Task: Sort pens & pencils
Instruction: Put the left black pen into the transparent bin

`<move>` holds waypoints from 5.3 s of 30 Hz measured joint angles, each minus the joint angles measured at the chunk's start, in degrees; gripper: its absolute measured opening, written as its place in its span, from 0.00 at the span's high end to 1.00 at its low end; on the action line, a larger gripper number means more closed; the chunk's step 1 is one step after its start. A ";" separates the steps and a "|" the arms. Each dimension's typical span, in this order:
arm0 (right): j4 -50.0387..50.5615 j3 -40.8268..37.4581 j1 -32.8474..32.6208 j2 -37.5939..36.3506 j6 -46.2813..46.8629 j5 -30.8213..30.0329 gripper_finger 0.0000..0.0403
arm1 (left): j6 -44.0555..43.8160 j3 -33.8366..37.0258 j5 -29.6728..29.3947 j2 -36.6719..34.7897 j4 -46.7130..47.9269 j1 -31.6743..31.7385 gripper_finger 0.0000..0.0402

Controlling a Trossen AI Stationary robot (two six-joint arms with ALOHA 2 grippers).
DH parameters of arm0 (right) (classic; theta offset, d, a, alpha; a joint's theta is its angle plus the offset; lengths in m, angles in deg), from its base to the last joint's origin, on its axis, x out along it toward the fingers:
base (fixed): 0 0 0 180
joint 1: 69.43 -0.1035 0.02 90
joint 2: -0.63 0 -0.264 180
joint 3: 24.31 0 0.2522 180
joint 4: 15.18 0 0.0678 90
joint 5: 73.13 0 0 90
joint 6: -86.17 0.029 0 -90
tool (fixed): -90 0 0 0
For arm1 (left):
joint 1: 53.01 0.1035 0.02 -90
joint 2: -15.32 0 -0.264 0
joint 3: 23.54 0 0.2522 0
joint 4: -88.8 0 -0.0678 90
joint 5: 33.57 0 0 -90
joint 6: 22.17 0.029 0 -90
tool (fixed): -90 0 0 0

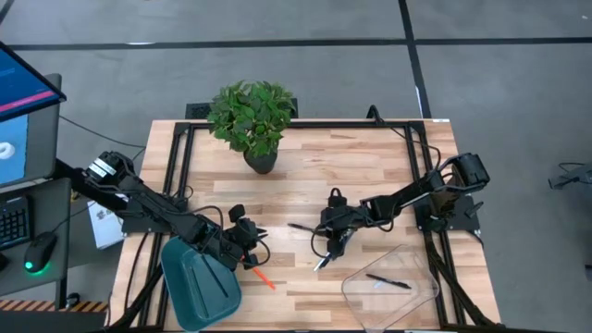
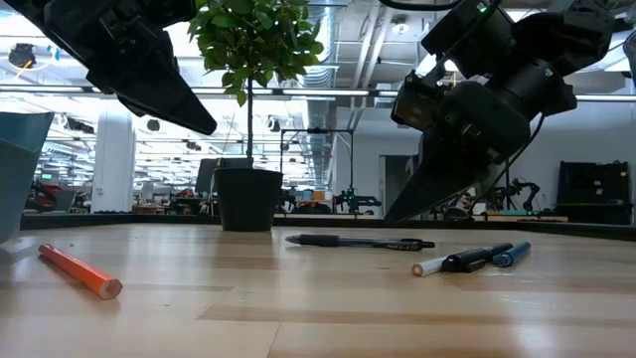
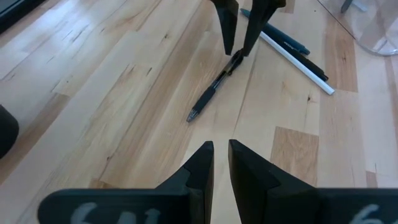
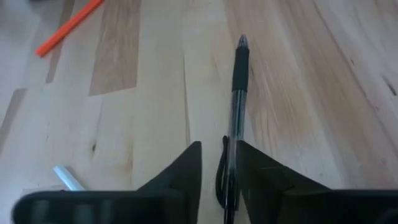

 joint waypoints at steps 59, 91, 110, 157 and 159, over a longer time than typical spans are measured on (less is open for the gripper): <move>-10.88 0.13 -5.28 11.08 5.12 -10.89 0.82 | -0.26 0.00 -0.09 0.00 0.02 -0.02 0.90; -10.99 -0.02 -4.67 10.25 3.55 -10.60 0.82 | 1.95 0.00 -0.68 0.00 0.38 -0.02 0.90; -12.20 -0.04 -4.50 10.25 2.50 -10.86 0.82 | -1.95 0.00 -0.94 0.00 5.79 -0.02 0.90; 6.95 -0.02 -2.24 -23.00 -8.52 -11.25 0.84 | -3.00 0.00 -0.50 0.00 6.36 -0.01 0.90; 7.53 -0.02 -2.08 -23.79 -8.55 -11.23 0.84 | -3.02 0.00 -0.50 0.00 6.36 -0.02 0.90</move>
